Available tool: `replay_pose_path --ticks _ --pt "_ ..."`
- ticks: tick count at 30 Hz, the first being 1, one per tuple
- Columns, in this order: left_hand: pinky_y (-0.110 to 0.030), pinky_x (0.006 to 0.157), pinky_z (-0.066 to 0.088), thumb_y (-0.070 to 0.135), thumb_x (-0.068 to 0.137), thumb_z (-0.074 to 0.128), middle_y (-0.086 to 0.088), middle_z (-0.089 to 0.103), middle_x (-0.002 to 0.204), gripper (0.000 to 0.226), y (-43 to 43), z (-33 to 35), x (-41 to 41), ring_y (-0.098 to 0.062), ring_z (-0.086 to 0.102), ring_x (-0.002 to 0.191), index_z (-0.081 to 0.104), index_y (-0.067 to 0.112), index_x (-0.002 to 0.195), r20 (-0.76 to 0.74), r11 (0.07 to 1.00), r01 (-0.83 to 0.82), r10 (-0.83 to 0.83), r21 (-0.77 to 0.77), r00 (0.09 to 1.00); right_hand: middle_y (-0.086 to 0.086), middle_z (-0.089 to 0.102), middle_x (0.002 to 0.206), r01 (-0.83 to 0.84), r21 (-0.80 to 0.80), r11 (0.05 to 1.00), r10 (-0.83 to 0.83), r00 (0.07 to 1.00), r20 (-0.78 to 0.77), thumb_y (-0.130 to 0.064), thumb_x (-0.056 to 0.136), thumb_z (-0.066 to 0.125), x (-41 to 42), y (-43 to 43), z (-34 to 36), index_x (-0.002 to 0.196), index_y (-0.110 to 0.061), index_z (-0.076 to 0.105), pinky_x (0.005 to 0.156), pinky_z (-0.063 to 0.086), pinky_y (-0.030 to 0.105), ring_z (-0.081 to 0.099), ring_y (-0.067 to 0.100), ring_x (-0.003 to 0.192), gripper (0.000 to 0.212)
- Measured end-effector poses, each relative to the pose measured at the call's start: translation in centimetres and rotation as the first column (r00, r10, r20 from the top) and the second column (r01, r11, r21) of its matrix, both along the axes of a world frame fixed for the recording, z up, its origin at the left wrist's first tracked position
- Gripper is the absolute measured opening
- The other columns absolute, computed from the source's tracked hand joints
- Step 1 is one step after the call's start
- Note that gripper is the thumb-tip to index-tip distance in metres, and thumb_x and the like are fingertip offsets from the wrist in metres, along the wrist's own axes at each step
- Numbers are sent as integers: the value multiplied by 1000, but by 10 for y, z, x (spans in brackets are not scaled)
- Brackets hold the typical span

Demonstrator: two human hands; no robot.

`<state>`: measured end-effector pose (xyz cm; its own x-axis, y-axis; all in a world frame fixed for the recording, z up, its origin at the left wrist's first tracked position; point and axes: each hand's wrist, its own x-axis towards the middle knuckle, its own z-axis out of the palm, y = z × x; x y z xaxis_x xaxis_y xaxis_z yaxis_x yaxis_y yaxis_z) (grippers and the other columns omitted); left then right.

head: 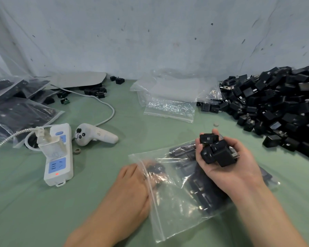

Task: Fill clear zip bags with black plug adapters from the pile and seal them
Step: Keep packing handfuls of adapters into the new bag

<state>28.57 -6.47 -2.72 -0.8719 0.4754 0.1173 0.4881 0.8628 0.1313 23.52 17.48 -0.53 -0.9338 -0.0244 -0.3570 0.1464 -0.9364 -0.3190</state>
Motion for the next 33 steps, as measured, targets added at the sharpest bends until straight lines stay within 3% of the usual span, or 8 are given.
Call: replay_pose_path --ticks 4,10,18,25,27,29,31,33 --pt "-35 87 33 34 89 39 -7 63 116 45 9 2 4 -22 65 101 65 32 126 -69 991 -130 127 -44 990 21 72 109 1 6 1000 -1 1000 6 -17 81 62 1 0 0 102 -11 80 69 59 43 71 40 93 29" --pt "-34 86 33 31 87 40 -4 66 110 35 7 -3 9 -22 69 95 71 25 102 -148 990 -138 142 34 979 21 72 109 -10 -13 1000 10 1000 9 -17 82 63 3 2 2 100 -10 81 70 60 42 71 38 93 27" --pt "-27 98 33 48 93 19 10 52 129 55 10 -9 -6 -13 52 114 48 40 141 -91 991 -137 137 3 986 19 72 110 3 -24 1000 -3 1000 -7 -16 77 64 3 3 2 109 -13 79 71 60 42 71 38 93 35" --pt "-32 87 50 40 93 37 7 62 122 47 10 -2 -6 -17 62 102 61 31 132 -68 997 -79 79 -8 995 20 72 110 3 -8 1000 -3 1000 9 -18 82 63 4 1 0 105 -12 80 74 60 43 71 39 95 29" --pt "-35 100 44 42 96 28 8 53 136 51 11 -2 -8 -18 55 118 51 36 141 -47 999 -36 35 -20 998 21 72 111 5 -1 1000 -5 1000 8 -18 85 63 5 2 0 106 -11 80 74 59 43 71 39 97 28" --pt "-31 111 27 49 97 14 13 33 150 55 11 -4 -9 -13 39 130 25 48 151 -21 999 -29 29 -28 999 22 72 111 12 1 1000 -12 1000 2 -17 84 64 7 2 0 107 -11 79 74 59 43 71 40 97 28" --pt "-25 110 20 51 99 15 18 24 151 52 11 -6 -11 -9 31 129 7 54 151 -17 999 -32 32 9 999 23 72 111 17 3 1000 -17 1000 -4 -17 84 64 7 1 2 109 -11 78 74 59 43 71 40 96 29" --pt "-22 108 17 52 102 21 21 23 150 51 13 -5 -13 -5 29 128 8 53 151 -37 999 -30 32 45 999 22 72 111 21 2 1000 -21 1000 -1 -17 85 63 7 1 3 110 -11 78 74 59 43 71 39 95 29"
